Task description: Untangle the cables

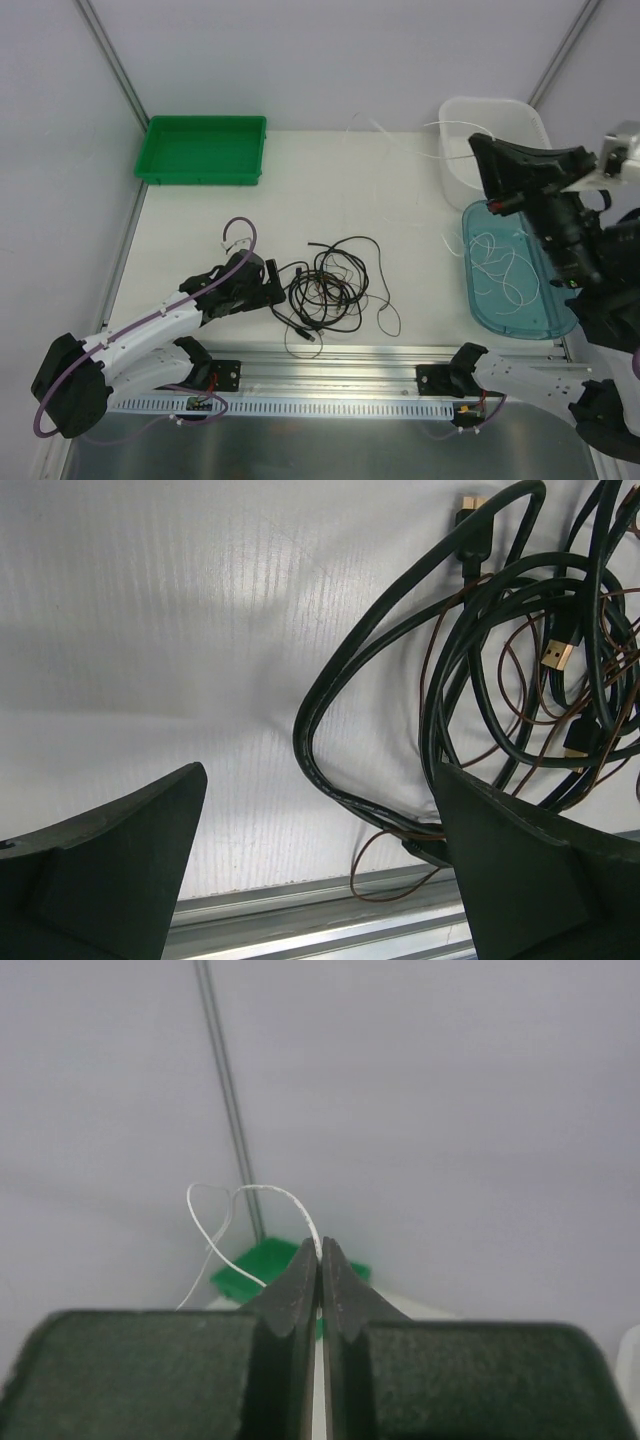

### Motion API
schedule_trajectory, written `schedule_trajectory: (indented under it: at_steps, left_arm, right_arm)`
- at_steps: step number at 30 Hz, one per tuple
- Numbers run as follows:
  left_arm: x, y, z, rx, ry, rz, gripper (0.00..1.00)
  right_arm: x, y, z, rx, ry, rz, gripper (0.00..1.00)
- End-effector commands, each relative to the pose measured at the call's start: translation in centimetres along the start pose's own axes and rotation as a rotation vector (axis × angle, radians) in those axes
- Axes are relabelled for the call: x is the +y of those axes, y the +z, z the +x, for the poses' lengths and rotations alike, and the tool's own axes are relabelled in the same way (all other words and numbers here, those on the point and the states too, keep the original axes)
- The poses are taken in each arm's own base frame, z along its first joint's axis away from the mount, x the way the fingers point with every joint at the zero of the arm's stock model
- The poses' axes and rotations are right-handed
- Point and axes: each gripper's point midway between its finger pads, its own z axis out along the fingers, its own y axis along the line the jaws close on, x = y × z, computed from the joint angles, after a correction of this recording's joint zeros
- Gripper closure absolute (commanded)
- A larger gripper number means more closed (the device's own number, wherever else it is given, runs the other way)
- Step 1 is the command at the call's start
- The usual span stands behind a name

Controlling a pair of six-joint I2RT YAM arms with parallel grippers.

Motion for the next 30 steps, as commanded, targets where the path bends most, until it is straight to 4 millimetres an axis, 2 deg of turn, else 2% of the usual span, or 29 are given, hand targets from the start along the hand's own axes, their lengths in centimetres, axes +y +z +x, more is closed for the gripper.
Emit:
schedule_trajectory:
  at_steps: [1, 3, 5, 9, 15, 19, 20, 22, 24, 25, 29, 30]
  left_arm:
    - [-1.2, -0.4, -1.4, -0.037, -0.015, 0.033, 0.01]
    - [-1.3, -0.5, -1.5, -0.037, -0.008, 0.038, 0.01]
    - [-1.8, -0.8, -1.8, -0.043, -0.004, 0.056, 0.01]
    - [-2.4, -1.4, -2.5, -0.066, 0.023, 0.082, 0.01]
    - [-3.2, -3.2, -4.8, -0.126, 0.079, 0.09, 0.01]
    - [-4.1, -4.9, -7.4, -0.159, 0.106, 0.096, 0.01]
    - [-3.5, -5.1, -8.0, -0.16, 0.116, 0.08, 0.01]
    - [-4.1, -6.1, -9.2, -0.164, 0.128, 0.106, 0.01]
    - [-2.8, -6.6, -10.2, -0.157, 0.15, 0.078, 0.01]
    - [-2.9, -7.2, -11.2, -0.167, 0.155, 0.078, 0.01]
    - [-0.9, -8.2, -13.3, -0.198, 0.243, -0.009, 0.01]
    - [-0.5, -8.4, -13.8, -0.211, 0.255, -0.026, 0.01]
  right_arm:
    - [-2.8, -0.3, -1.6, -0.144, 0.0, 0.15, 0.99]
    - [-3.4, 0.0, 0.9, -0.061, -0.03, 0.182, 0.99]
    - [-5.0, 0.1, 4.5, 0.053, -0.061, 0.276, 0.99]
    - [-7.2, -0.5, 8.8, 0.164, -0.1, 0.382, 0.99]
    - [-10.8, -2.0, 12.8, 0.288, -0.093, 0.517, 0.99]
    - [-13.5, -3.1, 15.1, 0.369, -0.051, 0.609, 0.99]
    - [-14.1, -3.3, 15.4, 0.378, -0.045, 0.631, 0.99]
    - [-15.6, -4.3, 16.0, 0.405, -0.037, 0.69, 0.99]
    - [-16.9, -5.1, 15.8, 0.397, -0.011, 0.736, 0.99]
    - [-17.2, -5.6, 15.7, 0.4, -0.002, 0.752, 0.99]
    - [-18.3, -7.1, 13.6, 0.372, 0.025, 0.82, 0.99]
    - [-18.4, -7.3, 11.9, 0.337, 0.024, 0.836, 0.99]
